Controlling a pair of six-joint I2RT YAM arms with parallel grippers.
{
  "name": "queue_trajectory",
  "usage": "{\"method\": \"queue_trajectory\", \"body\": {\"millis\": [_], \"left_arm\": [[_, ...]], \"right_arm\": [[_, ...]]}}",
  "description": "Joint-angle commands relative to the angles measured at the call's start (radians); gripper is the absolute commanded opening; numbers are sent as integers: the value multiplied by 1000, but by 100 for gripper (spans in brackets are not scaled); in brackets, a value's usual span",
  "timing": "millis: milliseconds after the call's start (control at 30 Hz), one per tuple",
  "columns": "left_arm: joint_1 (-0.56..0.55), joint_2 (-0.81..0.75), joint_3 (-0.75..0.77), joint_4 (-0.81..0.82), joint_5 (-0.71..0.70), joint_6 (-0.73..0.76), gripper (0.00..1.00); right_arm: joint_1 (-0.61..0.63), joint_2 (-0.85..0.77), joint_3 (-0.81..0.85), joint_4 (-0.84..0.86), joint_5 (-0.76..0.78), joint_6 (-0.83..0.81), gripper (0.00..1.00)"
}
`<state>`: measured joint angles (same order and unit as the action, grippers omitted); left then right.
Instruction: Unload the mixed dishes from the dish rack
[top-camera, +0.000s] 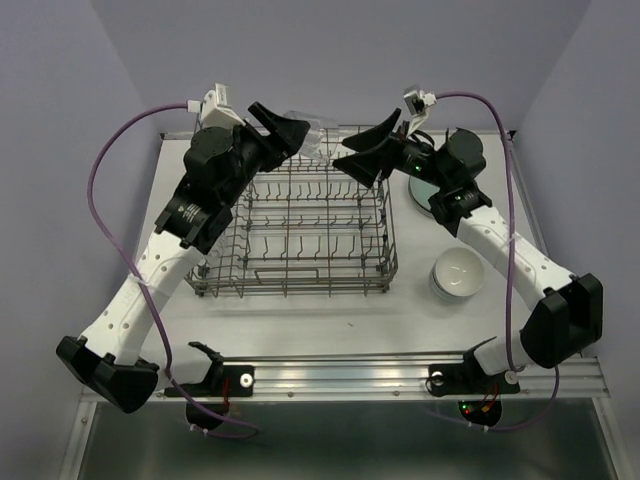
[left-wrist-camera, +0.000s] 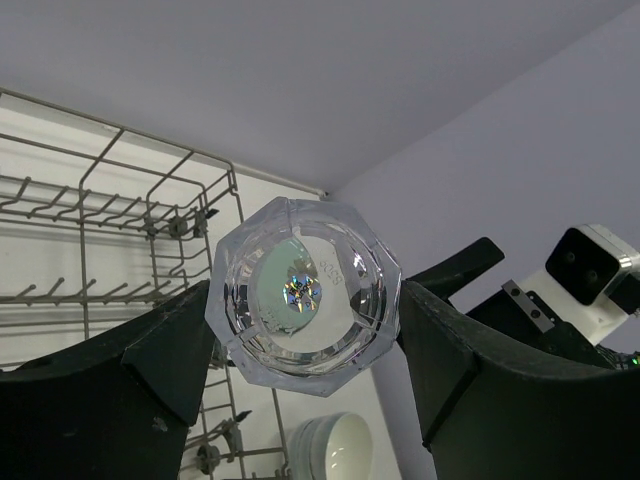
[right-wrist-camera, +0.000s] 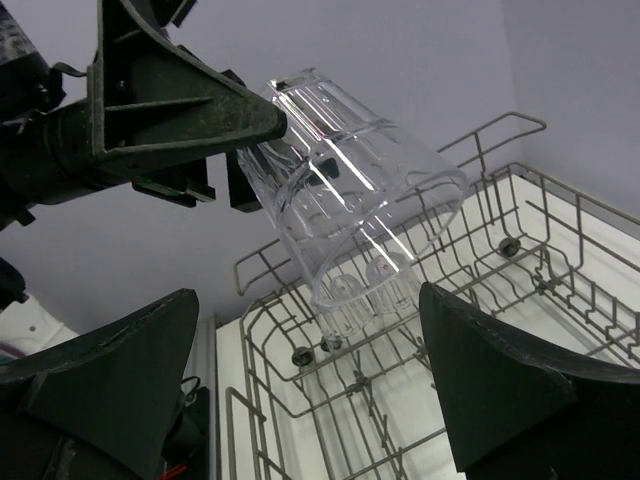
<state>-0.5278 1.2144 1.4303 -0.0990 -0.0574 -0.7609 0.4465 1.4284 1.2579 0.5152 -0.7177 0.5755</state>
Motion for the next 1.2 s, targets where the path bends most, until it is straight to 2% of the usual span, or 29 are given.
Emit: {"method": "queue_trajectory", "body": {"millis": [0, 67, 100, 133, 167, 233, 267, 367, 433, 467, 500, 533, 567, 600, 633, 667, 767, 800, 833, 867, 967, 1000, 1067, 1100, 1133, 1167], "left_arm": [[-8, -46, -28, 153, 48, -61, 0], [-9, -49, -33, 160, 53, -72, 0], [-15, -50, -37, 169, 53, -83, 0], [-17, -50, -42, 176, 50, -86, 0], [-20, -50, -47, 182, 48, -87, 0], [-23, -44, -53, 189, 51, -97, 0], [-24, -42, -54, 189, 51, -101, 0], [-31, -33, -60, 202, 53, -103, 0], [-35, -29, -71, 200, 63, -103, 0], [-37, -29, -79, 200, 88, -104, 0], [-37, -29, -88, 196, 90, -103, 5], [-37, -30, -93, 188, 88, -104, 18], [-37, -33, -96, 171, 73, -97, 56], [-35, -38, -96, 151, 68, -94, 72], [-37, -42, -94, 133, 29, -86, 83], [-35, -55, -88, 96, -14, -77, 99], [-35, -76, -76, 24, -117, -61, 99], [-35, -82, -64, -22, -145, -60, 99], [-34, -94, -59, -39, -171, -37, 99], [-34, -99, -48, -94, -230, -31, 99], [-28, -87, 11, -181, -345, 3, 99], [-26, -81, 48, -247, -376, 11, 99], [-24, -58, 80, -303, -441, 41, 99], [-23, -50, 94, -355, -452, 47, 99], [-23, -38, 113, -370, -455, 54, 99], [-23, -33, 117, -383, -459, 67, 99]], "right_arm": [[3, 36, 40, 203, -72, 101, 96], [3, 55, 55, 226, -78, 155, 91], [3, 76, 69, 262, -97, 171, 83], [3, 87, 74, 281, -97, 222, 79], [3, 98, 81, 316, -104, 237, 70], [12, 130, 104, 338, -115, 283, 60], [12, 138, 113, 338, -115, 291, 39], [12, 161, 135, 347, -101, 313, 25], [12, 161, 135, 367, -100, 323, 13], [12, 158, 135, 353, -101, 322, 1], [12, 152, 135, 333, -94, 317, 1], [12, 133, 132, 312, -89, 279, 1], [12, 119, 129, 248, -80, 252, 1], [12, 101, 121, 206, -63, 183, 1], [12, 80, 117, 159, -54, 138, 1], [-3, 32, 106, 55, -25, 91, 1], [-57, -35, 116, -157, 59, -75, 1], [-74, -72, 151, -329, 160, -110, 1], [-90, -83, 181, -424, 214, -185, 1], [-126, -89, 216, -630, 287, -209, 1], [-204, -76, 323, -843, 438, -261, 1], [-236, -60, 346, -966, 472, -266, 1], [-236, -8, 406, -1088, 648, -313, 1], [-236, 13, 426, -1232, 717, -309, 1], [-236, 23, 398, -1266, 865, -298, 1], [-236, 18, 370, -1291, 917, -299, 1]]}}
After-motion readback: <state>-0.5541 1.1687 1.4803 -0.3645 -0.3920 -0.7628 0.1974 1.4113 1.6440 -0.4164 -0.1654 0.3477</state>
